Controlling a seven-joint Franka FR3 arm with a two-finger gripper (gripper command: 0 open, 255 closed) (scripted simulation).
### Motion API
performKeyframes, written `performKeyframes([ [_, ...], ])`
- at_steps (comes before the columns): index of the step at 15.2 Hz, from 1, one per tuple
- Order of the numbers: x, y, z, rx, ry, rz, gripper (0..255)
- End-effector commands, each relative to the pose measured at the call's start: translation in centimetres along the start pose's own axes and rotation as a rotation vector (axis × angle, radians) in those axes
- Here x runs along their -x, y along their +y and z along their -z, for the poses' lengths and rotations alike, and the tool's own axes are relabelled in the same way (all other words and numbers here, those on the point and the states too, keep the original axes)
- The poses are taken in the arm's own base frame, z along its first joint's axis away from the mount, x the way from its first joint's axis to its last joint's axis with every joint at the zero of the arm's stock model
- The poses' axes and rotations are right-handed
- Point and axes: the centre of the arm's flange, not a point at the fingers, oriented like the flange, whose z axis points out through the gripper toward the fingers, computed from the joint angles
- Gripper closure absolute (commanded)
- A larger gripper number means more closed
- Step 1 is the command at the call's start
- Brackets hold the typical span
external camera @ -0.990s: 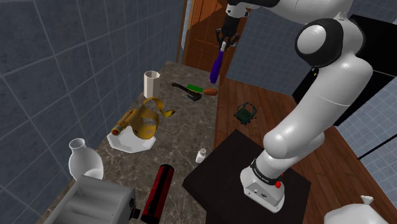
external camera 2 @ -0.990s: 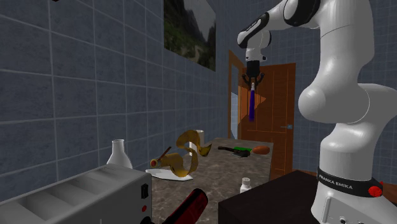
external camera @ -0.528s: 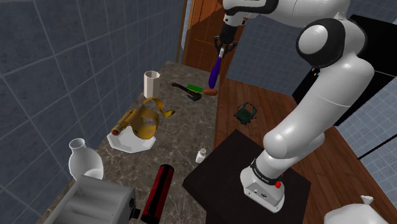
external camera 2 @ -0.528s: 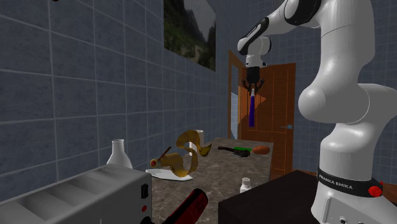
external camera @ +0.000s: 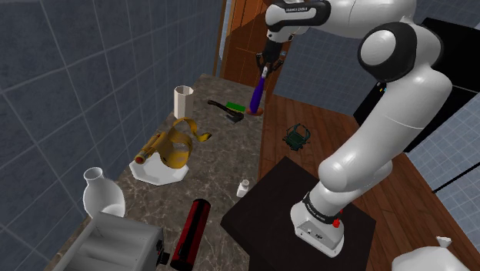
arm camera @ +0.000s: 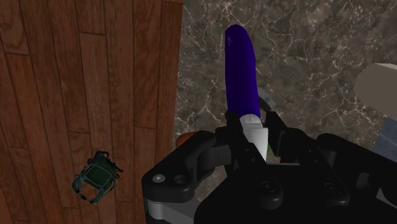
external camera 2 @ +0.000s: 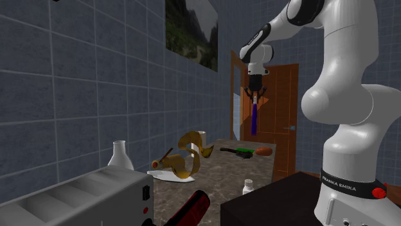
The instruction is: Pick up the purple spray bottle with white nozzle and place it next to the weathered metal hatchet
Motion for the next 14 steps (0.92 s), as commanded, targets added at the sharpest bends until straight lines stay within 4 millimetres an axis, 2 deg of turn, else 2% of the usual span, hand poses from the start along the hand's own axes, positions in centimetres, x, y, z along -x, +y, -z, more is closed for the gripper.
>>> performKeyframes([
  [1, 0.0, 0.0, -1.0, 0.000, 0.001, 0.000, 255],
  [14, 0.2, 0.0, -7.9, 0.000, 0.001, 0.000, 255],
])
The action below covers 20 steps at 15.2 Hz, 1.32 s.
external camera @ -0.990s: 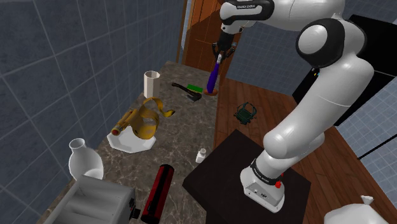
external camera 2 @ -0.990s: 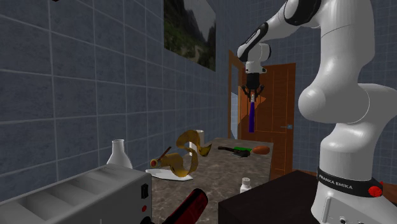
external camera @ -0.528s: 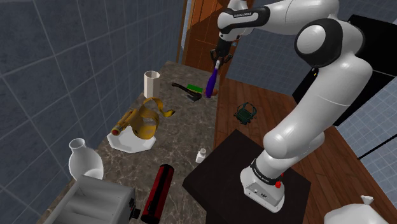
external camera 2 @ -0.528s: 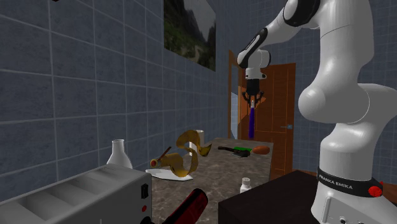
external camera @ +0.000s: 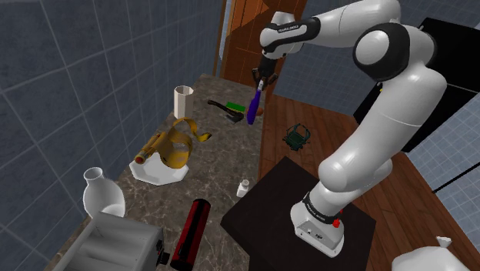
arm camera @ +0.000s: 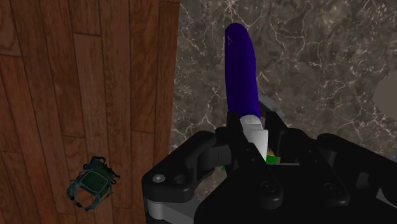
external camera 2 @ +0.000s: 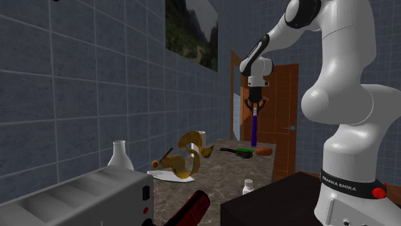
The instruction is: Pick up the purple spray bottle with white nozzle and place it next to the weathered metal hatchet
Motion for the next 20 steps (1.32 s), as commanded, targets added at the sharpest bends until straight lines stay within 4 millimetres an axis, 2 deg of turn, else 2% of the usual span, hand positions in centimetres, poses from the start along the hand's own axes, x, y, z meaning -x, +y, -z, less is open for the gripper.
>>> performKeyframes([
  [1, 0.0, -0.1, -1.1, 0.000, 0.001, 0.000, 255],
  [20, 0.4, -0.1, -11.1, 0.000, 0.001, 0.000, 255],
])
